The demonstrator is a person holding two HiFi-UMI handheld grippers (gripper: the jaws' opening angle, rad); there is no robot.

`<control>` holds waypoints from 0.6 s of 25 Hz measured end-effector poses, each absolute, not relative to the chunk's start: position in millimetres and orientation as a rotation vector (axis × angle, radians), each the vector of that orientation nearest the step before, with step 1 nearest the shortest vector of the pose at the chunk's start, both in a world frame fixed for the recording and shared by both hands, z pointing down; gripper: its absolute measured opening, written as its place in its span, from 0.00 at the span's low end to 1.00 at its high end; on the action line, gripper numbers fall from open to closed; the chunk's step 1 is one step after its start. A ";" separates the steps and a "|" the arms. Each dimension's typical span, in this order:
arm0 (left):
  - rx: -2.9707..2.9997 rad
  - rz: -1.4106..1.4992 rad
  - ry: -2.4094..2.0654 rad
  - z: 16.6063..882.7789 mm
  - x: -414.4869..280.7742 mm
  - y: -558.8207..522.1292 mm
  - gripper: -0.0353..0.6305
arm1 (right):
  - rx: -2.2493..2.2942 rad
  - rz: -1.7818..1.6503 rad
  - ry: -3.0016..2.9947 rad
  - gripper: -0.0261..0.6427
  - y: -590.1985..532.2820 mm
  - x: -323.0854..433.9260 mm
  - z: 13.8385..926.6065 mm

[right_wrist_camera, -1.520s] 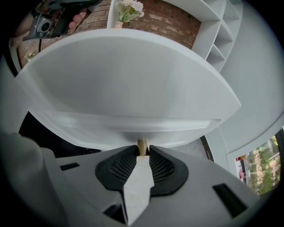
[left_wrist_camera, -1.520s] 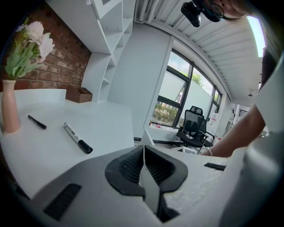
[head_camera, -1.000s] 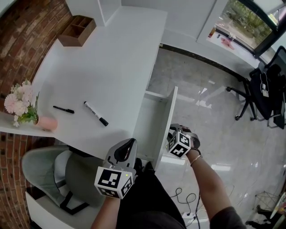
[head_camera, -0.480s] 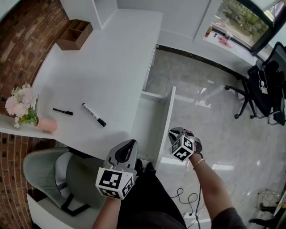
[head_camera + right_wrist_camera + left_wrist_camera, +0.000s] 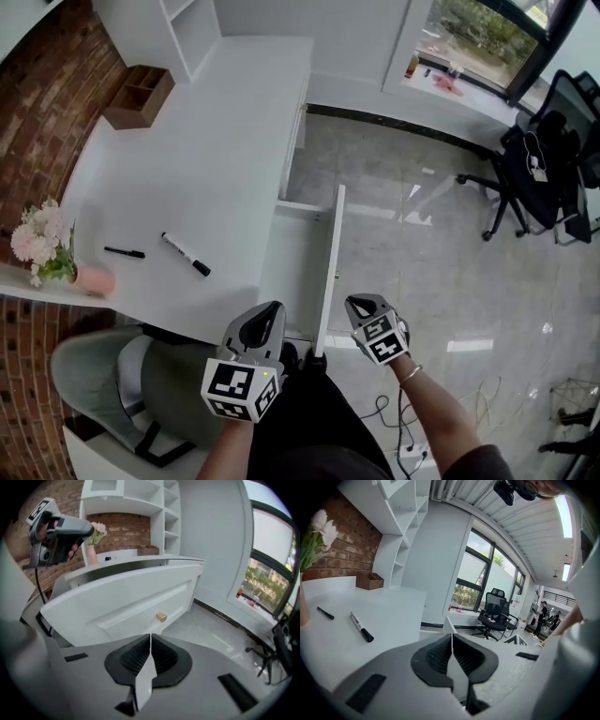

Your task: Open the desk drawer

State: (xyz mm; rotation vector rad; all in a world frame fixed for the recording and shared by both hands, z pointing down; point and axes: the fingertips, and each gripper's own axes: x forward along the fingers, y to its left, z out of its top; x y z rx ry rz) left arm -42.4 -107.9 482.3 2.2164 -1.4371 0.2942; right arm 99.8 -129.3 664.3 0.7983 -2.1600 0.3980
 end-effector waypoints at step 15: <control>2.256 0.299 -1.401 465.5 -20.9 -88.0 0.08 | 1.064 0.599 -2.368 0.05 -91.9 107.3 568.2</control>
